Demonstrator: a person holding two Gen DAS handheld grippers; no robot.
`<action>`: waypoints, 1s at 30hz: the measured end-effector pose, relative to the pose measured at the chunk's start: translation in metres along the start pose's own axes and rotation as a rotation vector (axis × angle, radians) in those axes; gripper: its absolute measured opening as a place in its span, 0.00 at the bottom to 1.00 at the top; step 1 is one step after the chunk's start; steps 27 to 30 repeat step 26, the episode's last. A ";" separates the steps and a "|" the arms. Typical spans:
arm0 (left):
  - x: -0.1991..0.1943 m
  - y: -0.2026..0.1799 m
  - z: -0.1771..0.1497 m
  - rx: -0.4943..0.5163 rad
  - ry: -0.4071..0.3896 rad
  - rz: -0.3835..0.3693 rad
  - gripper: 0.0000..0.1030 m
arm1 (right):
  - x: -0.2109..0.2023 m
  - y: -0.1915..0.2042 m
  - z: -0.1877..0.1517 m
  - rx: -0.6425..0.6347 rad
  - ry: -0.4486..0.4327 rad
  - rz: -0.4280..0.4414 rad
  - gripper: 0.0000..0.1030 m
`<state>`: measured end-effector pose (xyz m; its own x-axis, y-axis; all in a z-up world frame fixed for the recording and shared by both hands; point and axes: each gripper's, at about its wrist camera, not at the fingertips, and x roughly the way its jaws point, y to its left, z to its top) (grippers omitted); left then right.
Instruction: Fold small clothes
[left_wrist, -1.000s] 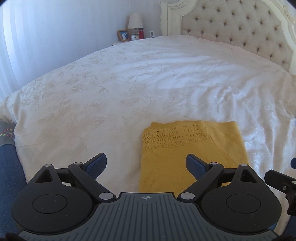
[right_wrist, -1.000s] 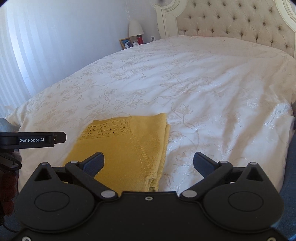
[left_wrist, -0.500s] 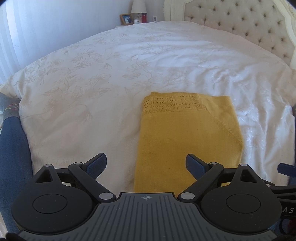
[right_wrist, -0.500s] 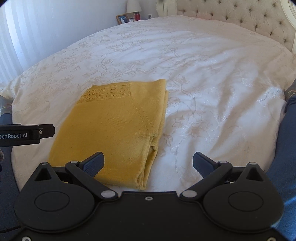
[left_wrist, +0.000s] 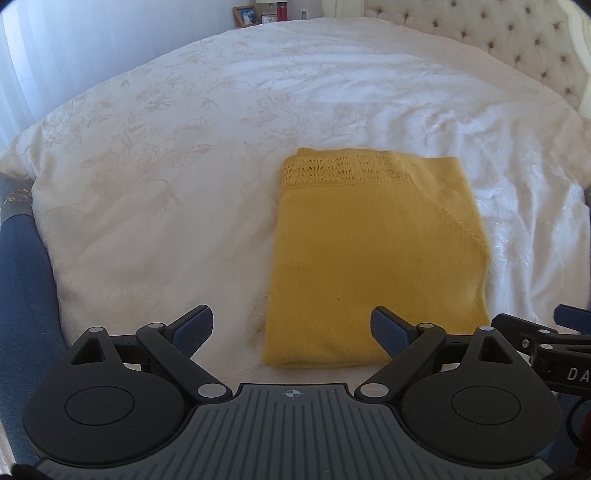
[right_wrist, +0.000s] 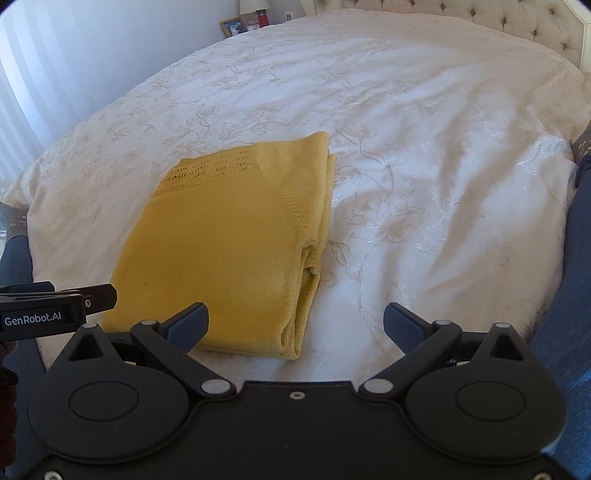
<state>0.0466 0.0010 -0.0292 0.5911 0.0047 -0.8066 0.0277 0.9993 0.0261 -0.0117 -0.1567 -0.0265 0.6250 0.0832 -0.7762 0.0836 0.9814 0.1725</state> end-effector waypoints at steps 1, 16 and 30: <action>0.000 0.000 0.001 0.000 0.002 0.000 0.90 | 0.000 0.000 0.000 0.003 0.000 0.000 0.97; 0.005 -0.003 0.006 0.009 0.015 -0.002 0.90 | 0.004 -0.003 0.005 0.018 0.008 -0.001 0.97; 0.007 -0.005 0.005 0.015 0.020 -0.008 0.90 | 0.007 -0.004 0.006 0.026 0.016 0.003 0.97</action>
